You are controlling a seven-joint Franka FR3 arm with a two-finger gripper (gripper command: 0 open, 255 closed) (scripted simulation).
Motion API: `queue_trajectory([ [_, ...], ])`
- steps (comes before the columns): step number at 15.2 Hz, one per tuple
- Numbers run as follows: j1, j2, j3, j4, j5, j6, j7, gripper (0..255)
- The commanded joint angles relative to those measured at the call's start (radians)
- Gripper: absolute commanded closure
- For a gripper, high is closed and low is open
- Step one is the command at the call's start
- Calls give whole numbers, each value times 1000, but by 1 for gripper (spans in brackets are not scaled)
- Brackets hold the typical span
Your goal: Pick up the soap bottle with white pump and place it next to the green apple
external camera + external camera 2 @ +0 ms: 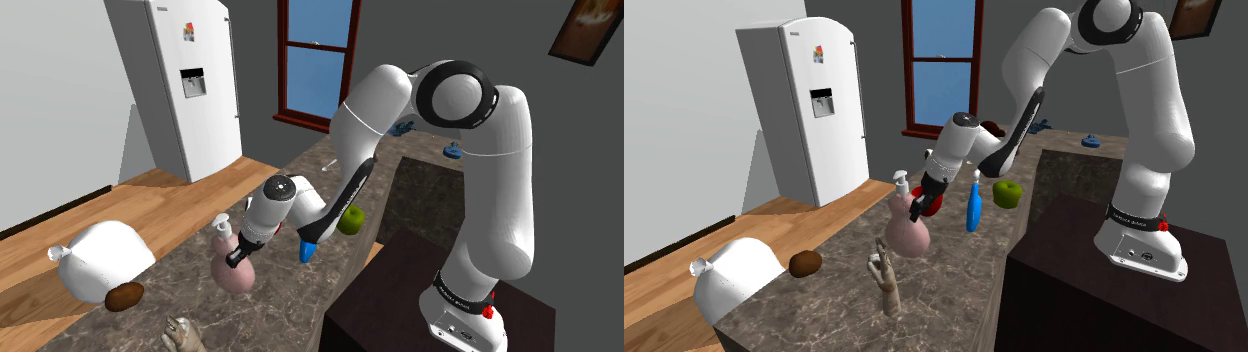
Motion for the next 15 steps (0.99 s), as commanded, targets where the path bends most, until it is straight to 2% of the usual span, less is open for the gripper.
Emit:
queue_trajectory([
  [1,0,1,0,0,0,0,0,255],
  [5,0,1,0,0,0,0,0,255],
  [15,-109,-121,138,-48,236,-60,-211,255],
])
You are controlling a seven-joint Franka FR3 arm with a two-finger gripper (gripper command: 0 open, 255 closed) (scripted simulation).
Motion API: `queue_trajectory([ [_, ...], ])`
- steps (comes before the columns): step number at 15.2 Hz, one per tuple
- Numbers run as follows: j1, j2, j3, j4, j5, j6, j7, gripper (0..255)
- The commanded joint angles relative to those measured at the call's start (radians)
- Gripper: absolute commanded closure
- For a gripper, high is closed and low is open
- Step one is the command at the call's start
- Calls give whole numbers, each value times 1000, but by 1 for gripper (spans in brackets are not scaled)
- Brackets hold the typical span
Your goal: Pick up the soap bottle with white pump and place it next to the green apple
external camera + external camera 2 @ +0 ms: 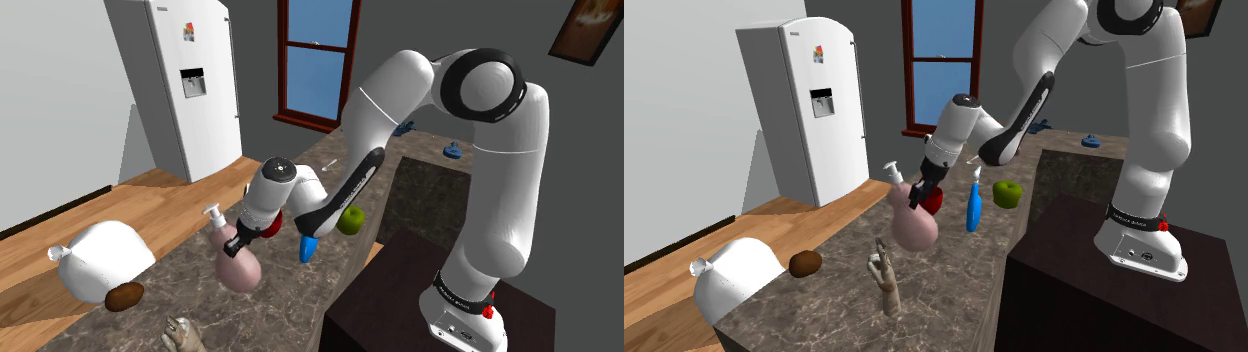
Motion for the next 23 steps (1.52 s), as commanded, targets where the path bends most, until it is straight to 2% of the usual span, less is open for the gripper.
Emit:
queue_trajectory([
  [1,-23,-28,30,-9,54,-13,-45,255],
  [13,-126,-173,168,-24,356,-100,-293,255],
  [23,-154,-286,215,1,580,-196,-471,255],
])
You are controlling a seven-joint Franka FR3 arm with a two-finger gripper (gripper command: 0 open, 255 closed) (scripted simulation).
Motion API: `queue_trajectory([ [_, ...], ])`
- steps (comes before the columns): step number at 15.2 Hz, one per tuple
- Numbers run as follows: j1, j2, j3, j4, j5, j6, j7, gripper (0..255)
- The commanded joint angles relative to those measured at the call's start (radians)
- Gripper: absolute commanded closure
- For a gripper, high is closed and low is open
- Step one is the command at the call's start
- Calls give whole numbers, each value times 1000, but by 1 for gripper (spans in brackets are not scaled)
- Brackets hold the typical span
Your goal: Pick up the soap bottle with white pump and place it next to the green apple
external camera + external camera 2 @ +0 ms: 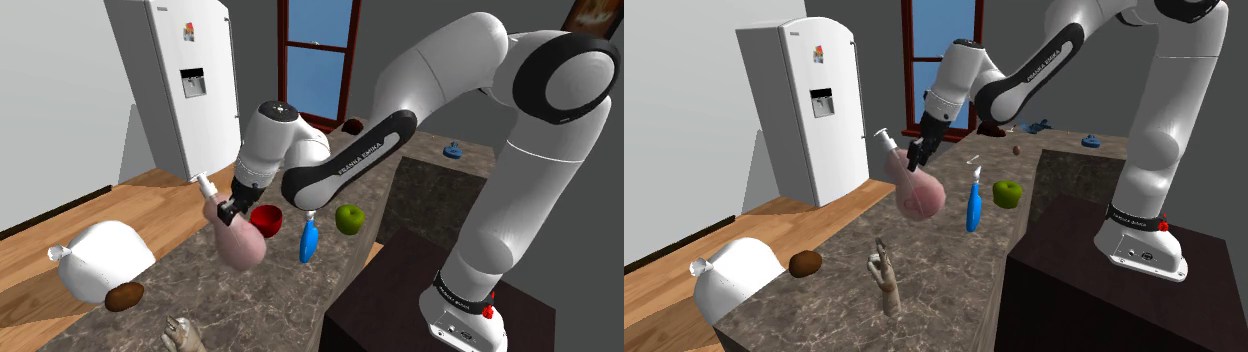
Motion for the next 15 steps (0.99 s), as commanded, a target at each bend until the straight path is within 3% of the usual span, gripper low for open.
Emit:
queue_trajectory([
  [1,0,-25,5,6,42,-21,-31,255],
  [15,14,-138,-11,98,216,-191,-173,255],
])
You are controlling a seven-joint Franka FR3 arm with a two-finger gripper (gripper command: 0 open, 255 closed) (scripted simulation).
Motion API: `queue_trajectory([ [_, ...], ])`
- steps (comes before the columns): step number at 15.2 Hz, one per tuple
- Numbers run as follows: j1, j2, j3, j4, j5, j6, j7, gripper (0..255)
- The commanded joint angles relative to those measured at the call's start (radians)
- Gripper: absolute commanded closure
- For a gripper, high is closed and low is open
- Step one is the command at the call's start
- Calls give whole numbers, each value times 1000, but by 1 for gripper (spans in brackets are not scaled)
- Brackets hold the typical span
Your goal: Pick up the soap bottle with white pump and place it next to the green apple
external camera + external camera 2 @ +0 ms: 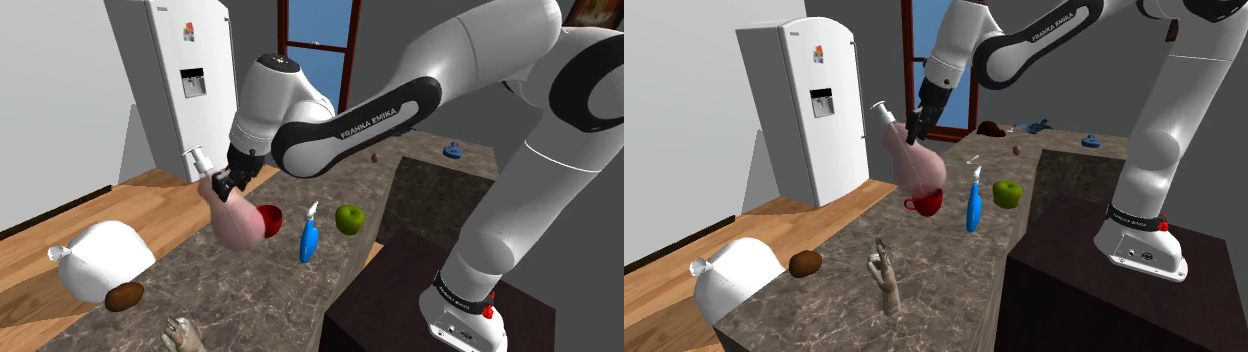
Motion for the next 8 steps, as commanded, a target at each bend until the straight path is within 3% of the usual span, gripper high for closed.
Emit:
queue_trajectory([
  [1,3,-15,-4,17,19,-27,-16,255],
  [8,8,-48,-17,83,59,-118,-52,255],
])
